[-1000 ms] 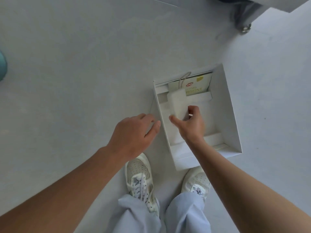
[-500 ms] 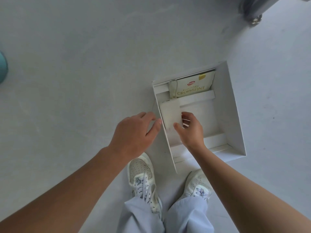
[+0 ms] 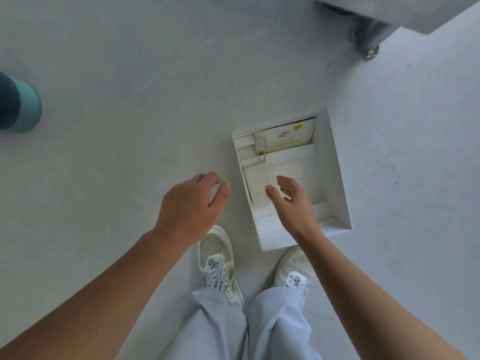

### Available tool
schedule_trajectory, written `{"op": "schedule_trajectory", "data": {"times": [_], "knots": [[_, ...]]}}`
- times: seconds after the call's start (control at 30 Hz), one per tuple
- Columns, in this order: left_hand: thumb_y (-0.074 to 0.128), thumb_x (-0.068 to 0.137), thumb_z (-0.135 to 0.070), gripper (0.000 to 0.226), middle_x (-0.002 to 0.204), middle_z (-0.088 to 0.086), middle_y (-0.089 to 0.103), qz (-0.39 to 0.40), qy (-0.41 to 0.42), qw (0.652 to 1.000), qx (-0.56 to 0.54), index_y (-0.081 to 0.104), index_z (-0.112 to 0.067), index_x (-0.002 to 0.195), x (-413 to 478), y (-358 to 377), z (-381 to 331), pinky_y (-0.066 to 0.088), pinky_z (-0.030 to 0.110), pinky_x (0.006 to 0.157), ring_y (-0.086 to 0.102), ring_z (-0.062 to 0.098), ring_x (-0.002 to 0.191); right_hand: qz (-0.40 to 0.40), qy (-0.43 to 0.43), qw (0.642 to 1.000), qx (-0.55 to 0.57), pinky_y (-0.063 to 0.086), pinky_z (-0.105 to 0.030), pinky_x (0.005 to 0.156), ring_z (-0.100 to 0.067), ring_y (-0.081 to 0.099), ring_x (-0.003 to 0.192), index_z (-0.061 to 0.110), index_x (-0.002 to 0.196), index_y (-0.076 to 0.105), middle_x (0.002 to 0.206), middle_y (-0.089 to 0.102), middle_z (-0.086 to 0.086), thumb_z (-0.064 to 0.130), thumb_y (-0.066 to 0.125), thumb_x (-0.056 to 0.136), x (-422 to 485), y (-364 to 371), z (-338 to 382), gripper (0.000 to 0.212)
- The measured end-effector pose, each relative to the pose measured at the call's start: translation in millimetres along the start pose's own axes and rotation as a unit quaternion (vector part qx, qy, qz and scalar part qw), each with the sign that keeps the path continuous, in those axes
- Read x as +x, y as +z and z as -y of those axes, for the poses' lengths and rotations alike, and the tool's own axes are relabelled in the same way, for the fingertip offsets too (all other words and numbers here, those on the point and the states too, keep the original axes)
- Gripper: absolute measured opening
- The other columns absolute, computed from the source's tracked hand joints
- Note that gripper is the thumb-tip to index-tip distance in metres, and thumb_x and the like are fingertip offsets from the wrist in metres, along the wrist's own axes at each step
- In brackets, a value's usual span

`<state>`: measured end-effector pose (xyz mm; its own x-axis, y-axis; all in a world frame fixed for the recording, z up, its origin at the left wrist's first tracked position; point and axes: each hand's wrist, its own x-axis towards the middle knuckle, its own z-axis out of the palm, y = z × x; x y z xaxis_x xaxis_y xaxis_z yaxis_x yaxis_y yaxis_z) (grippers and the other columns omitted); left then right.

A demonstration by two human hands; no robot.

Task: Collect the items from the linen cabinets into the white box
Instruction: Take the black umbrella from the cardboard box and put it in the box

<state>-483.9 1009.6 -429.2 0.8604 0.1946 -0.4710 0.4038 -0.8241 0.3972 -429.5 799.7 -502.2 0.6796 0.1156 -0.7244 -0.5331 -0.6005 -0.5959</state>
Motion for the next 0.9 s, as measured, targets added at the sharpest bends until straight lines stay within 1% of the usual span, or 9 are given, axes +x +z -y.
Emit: {"op": "schedule_trajectory", "data": {"times": [0.1, 0.2, 0.33, 0.43, 0.57, 0.63, 0.7, 0.83, 0.9], "knots": [[0.018, 0.095, -0.056, 0.055, 0.099, -0.007, 0.068, -0.009, 0.015, 1.000, 0.022, 0.061, -0.025, 0.109, -15.9, -55.2, -30.1, 0.048, 0.032, 0.067, 0.065, 0.016, 0.082, 0.003, -0.058, 0.996, -0.061, 0.042, -0.030, 0.102, -0.007, 0.054, 0.121, 0.026, 0.145, 0.050, 0.146, 0.055, 0.011, 0.051, 0.061, 0.095, -46.3, -38.3, 54.5, 0.057], [0.019, 0.096, -0.055, 0.055, 0.102, -0.005, 0.068, -0.021, 0.043, 0.997, 0.058, 0.061, -0.023, 0.112, -32.8, -128.3, -72.8, 0.045, 0.032, 0.070, 0.064, 0.018, 0.082, -0.025, -0.120, 0.984, -0.133, 0.039, -0.028, 0.102, -0.012, 0.053, 0.130, 0.027, 0.146, 0.050, 0.146, 0.055, 0.011, 0.055, 0.055, 0.097, -96.4, -85.5, 124.6, 0.056], [0.018, 0.096, -0.055, 0.058, 0.103, -0.004, 0.068, -0.065, 0.087, 0.988, 0.112, 0.060, -0.021, 0.117, -63.7, -252.7, -147.5, 0.048, 0.034, 0.074, 0.064, 0.019, 0.082, -0.058, -0.182, 0.965, -0.178, 0.037, -0.028, 0.102, -0.012, 0.045, 0.138, 0.028, 0.147, 0.049, 0.146, 0.055, 0.010, 0.054, 0.053, 0.097, -176.6, -155.9, 236.6, 0.057], [0.018, 0.095, -0.055, 0.059, 0.109, -0.002, 0.066, -0.109, 0.120, 0.976, 0.143, 0.059, -0.020, 0.118, -95.5, -355.6, -213.0, 0.048, 0.037, 0.080, 0.063, 0.021, 0.090, -0.083, -0.223, 0.954, -0.181, 0.036, -0.027, 0.099, -0.014, 0.046, 0.137, 0.028, 0.147, 0.048, 0.146, 0.055, 0.008, 0.054, 0.053, 0.098, -249.3, -214.0, 323.0, 0.056], [0.023, 0.095, -0.054, 0.058, 0.106, 0.002, 0.068, -0.207, 0.144, 0.958, 0.136, 0.063, -0.017, 0.115, -151.9, -483.8, -295.0, 0.048, 0.037, 0.079, 0.064, 0.027, 0.088, -0.121, -0.277, 0.934, -0.187, 0.041, -0.034, 0.104, -0.017, 0.047, 0.136, 0.026, 0.147, 0.050, 0.145, 0.056, 0.006, 0.054, 0.053, 0.097, -353.5, -293.4, 424.1, 0.057], [0.026, 0.095, -0.053, 0.055, 0.106, 0.003, 0.068, -0.237, 0.158, 0.948, 0.142, 0.063, -0.017, 0.114, -185.4, -536.1, -330.9, 0.049, 0.038, 0.079, 0.064, 0.029, 0.089, -0.151, -0.304, 0.924, -0.178, 0.043, -0.032, 0.099, -0.017, 0.051, 0.131, 0.027, 0.145, 0.051, 0.143, 0.057, 0.007, 0.053, 0.054, 0.096, -404.8, -329.6, 464.6, 0.055], [0.026, 0.096, -0.053, 0.053, 0.107, 0.002, 0.066, -0.261, 0.176, 0.935, 0.160, 0.061, -0.018, 0.114, -218.9, -579.5, -361.7, 0.048, 0.039, 0.080, 0.063, 0.028, 0.090, -0.179, -0.328, 0.912, -0.168, 0.042, -0.031, 0.095, -0.017, 0.054, 0.126, 0.030, 0.144, 0.051, 0.142, 0.056, 0.008, 0.054, 0.054, 0.096, -452.0, -359.1, 498.6, 0.054], [0.025, 0.097, -0.053, 0.052, 0.108, -0.002, 0.064, -0.304, 0.208, 0.912, 0.180, 0.060, -0.019, 0.115, -275.3, -640.7, -402.3, 0.045, 0.039, 0.080, 0.063, 0.024, 0.092, -0.228, -0.371, 0.888, -0.145, 0.039, -0.027, 0.093, -0.012, 0.053, 0.124, 0.031, 0.142, 0.052, 0.138, 0.058, 0.011, 0.054, 0.054, 0.097, -526.8, -397.0, 547.7, 0.051], [0.024, 0.097, -0.054, 0.054, 0.111, -0.003, 0.064, -0.327, 0.214, 0.903, 0.176, 0.060, -0.019, 0.118, -294.2, -666.3, -415.4, 0.046, 0.039, 0.083, 0.063, 0.022, 0.095, -0.241, -0.395, 0.876, -0.138, 0.041, -0.030, 0.096, -0.013, 0.054, 0.124, 0.031, 0.141, 0.053, 0.137, 0.059, 0.011, 0.055, 0.054, 0.096, -554.8, -410.6, 569.9, 0.051]]}}
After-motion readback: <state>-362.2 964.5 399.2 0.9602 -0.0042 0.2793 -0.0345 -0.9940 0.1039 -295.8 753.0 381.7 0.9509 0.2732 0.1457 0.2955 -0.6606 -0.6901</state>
